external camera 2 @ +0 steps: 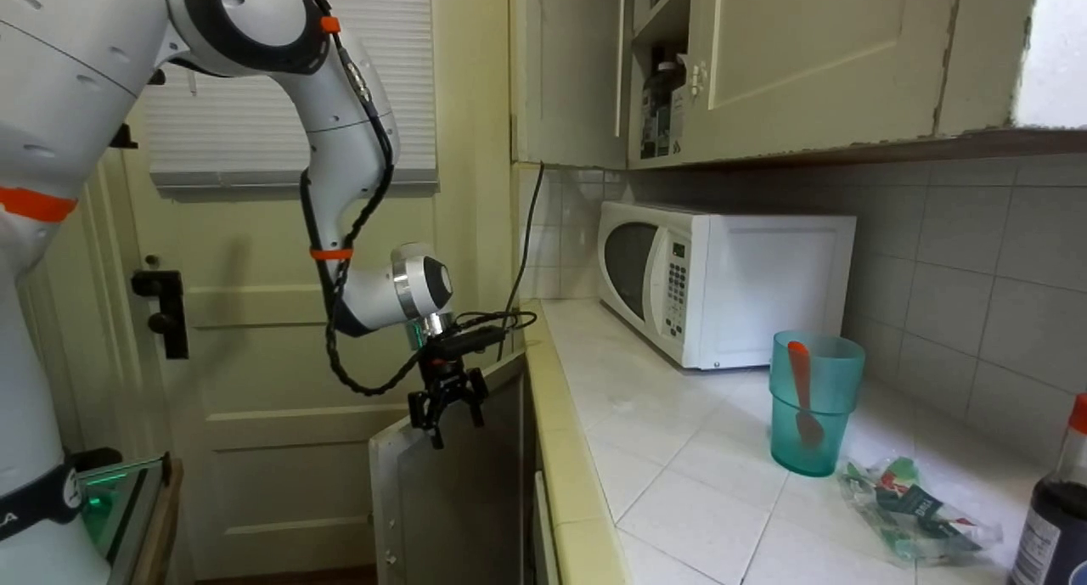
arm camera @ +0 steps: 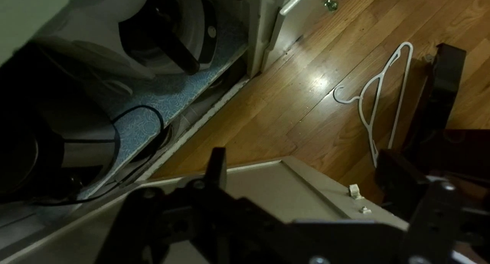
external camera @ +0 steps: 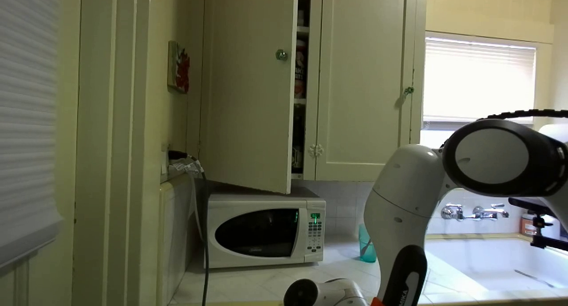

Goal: Open the bottom left cabinet door

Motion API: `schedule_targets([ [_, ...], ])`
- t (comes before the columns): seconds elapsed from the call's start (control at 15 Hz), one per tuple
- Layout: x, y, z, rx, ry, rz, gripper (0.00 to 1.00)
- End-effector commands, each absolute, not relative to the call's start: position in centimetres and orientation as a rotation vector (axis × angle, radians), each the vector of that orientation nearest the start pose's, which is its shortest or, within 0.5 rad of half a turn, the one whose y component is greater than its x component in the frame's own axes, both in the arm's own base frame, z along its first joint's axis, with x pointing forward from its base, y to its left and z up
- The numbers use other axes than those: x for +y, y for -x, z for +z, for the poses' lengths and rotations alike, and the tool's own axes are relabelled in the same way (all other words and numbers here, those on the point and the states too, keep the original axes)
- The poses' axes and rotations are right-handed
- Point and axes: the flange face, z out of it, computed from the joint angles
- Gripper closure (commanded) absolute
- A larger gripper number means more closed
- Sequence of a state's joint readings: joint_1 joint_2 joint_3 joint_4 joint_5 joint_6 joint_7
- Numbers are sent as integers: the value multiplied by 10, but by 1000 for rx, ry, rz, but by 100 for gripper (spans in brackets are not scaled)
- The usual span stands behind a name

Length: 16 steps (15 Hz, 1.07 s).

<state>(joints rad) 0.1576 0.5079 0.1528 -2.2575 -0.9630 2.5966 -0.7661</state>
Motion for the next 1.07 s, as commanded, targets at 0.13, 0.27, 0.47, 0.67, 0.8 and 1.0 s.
schedule_targets([
  [0.13,226,-465,106,2407,-1541,-213,0],
  [0.27,245,-463,108,2471,-1503,-150,0],
  [0.47,265,-469,107,2616,-1442,-8,0],
  [0.67,275,-483,101,2742,-1413,122,0],
  [0.8,282,-499,98,2837,-1384,199,0],
  [1.0,298,-523,100,2985,-1243,289,0],
])
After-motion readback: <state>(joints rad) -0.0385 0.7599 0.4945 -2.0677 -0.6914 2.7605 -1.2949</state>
